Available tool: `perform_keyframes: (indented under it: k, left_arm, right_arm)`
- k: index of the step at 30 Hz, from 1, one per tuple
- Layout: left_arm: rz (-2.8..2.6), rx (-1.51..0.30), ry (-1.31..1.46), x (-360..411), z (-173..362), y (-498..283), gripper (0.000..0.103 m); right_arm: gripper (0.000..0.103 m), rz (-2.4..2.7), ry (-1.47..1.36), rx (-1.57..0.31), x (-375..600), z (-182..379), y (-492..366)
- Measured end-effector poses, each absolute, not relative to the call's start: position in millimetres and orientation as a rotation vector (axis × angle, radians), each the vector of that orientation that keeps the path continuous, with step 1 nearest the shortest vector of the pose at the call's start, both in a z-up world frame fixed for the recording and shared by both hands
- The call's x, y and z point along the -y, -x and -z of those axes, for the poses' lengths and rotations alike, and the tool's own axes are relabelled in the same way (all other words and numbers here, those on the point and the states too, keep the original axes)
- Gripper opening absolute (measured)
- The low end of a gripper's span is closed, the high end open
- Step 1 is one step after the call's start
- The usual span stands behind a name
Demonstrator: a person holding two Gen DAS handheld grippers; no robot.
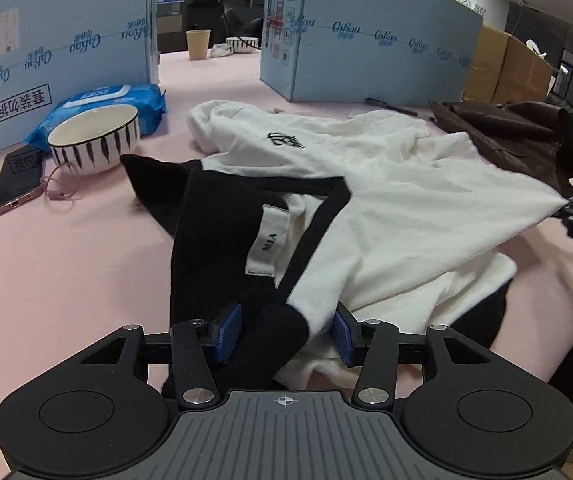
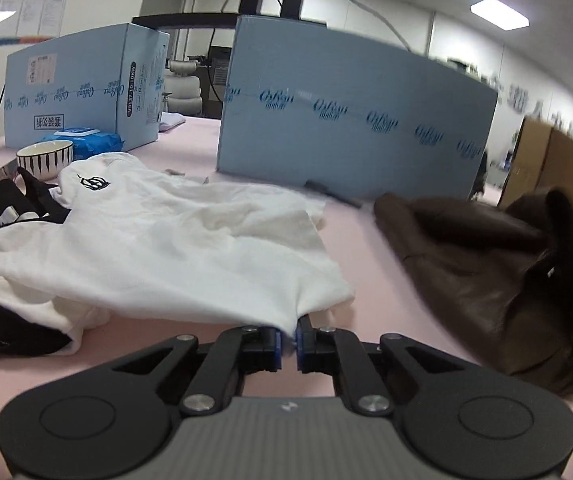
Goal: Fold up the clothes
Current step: 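Grasp the black collar with the left gripper while the right gripper releases the hem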
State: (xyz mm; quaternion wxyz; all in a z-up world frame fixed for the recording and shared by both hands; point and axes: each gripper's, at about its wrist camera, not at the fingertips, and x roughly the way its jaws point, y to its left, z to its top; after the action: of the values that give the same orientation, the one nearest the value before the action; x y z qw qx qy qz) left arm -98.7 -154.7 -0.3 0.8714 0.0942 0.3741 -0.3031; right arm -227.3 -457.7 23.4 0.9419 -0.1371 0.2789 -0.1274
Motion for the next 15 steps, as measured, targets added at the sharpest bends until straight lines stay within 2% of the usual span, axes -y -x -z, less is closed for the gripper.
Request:
perform_keyframes:
  k: [3,6,9,11,12,13,14,15]
  left_arm:
    - [0.619,-0.757,-0.258,160.3,3.9,99.3,0.063]
    - [0.628,-0.768,-0.246,156.8,3.4,95.5,0.064]
    - [0.635,-0.768,-0.249,156.0,3.4,94.1,0.064]
    - [0.639,-0.768,-0.258,157.9,3.5,93.3,0.064]
    - [0.642,-0.77,-0.26,158.1,3.5,93.2,0.064]
    - [0.647,-0.773,-0.261,157.0,2.8,92.6,0.064]
    - [0.652,-0.777,-0.261,155.8,1.9,92.0,0.064]
    - [0.659,-0.777,-0.256,154.7,1.0,92.3,0.064]
  right_arm:
    - [0.007,0.26,0.552,-0.618,435.7,-30.4,229.7]
    - [0.007,0.245,0.778,-0.72,421.1,-28.4,232.7]
    - [0.007,0.208,0.862,-0.883,414.4,-14.9,237.7]
    - [0.013,0.223,0.83,-0.956,422.8,-8.0,244.6]
    - [0.021,0.23,0.813,-0.993,427.0,-4.6,248.1]
    - [0.02,0.239,0.791,-1.024,431.7,-2.1,251.8]
    - [0.021,0.26,0.714,-1.008,440.3,-9.0,257.4]
    - [0.027,0.278,0.61,-0.979,449.6,-18.6,261.1]
